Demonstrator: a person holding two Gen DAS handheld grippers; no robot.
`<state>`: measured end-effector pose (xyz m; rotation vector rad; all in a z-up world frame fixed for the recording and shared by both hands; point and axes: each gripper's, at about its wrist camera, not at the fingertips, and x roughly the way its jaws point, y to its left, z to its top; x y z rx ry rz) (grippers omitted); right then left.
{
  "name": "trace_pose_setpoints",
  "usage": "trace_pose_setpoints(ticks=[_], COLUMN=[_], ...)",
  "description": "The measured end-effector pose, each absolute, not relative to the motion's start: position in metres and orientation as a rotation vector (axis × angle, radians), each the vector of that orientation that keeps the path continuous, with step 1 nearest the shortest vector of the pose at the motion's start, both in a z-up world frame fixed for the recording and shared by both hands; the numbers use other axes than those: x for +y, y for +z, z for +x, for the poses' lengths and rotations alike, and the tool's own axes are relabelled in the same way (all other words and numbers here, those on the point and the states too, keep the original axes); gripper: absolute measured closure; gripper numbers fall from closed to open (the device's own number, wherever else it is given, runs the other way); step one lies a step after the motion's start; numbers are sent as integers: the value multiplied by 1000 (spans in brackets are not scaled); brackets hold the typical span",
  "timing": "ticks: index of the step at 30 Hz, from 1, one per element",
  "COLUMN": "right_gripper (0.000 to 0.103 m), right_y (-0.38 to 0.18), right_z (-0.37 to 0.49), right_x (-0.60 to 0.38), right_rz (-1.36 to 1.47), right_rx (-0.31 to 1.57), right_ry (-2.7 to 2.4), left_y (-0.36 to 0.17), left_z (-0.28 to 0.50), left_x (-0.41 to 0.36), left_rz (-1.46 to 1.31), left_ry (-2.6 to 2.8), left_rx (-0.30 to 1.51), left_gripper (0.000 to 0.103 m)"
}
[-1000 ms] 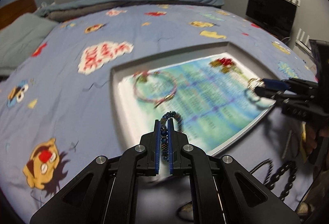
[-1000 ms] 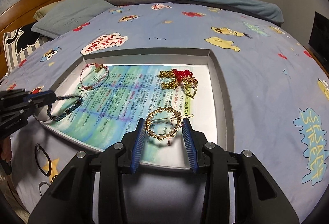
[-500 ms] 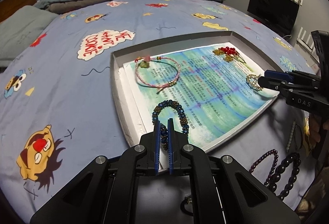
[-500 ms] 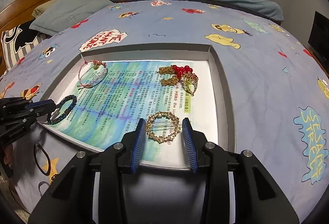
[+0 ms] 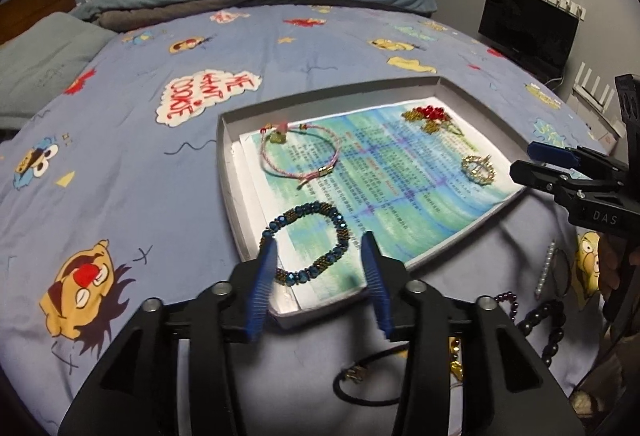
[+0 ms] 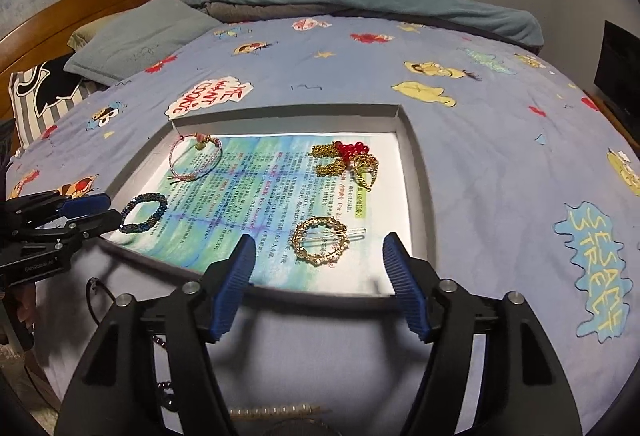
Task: Organize jewelry
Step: 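Open both grippers to release the beaded bracelet and gold brooch, then move both open grippers back over the remaining jewelry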
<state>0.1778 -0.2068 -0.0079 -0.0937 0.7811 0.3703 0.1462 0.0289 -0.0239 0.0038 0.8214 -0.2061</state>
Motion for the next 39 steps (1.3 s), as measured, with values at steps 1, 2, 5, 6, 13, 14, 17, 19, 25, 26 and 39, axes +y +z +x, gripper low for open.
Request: trace_pose_setpoints(ticks=[1,2,5,6,13,14,17,19,25,26,39], right_gripper=[27,21,13,12,6,6,6,6,6,6,6], right_y=[-5,-2,7,9,25,26,31,34,38,37,-7], right_z=[175,171,162,160,138,135,126,119,99,96,63], right_x=[-209,-211,-216,-218,-228,-228,-233,-235,-243,-245,-259], right_rz=[-91,-86,-85,-84,-71,-71,-64,-64,-69,-66,-76], right_rx=[774,761,736,729,686,682,667,657,635,636,663], right_ry=[369,367,355,352,343,342,342,339,334,334,303], left_y=[-22,-20,-12,-8,6,8,13,14,10,8,-27], left_z=[144,143,136,133,115,112,100,93,72,69,49], left_x=[28,28,26,26,27,28,29,30,33,32,27], left_rz=[4,6,14,15,17,19,26,27,30,34,11], left_ry=[-205,-204,-199,-193,-156,-153,-144,-141,-132,-128,-117], left_rx=[816,811,787,777,745,739,725,718,721,725,731], left_gripper=[52,47,36,30,15,14,14,13,13,13,13])
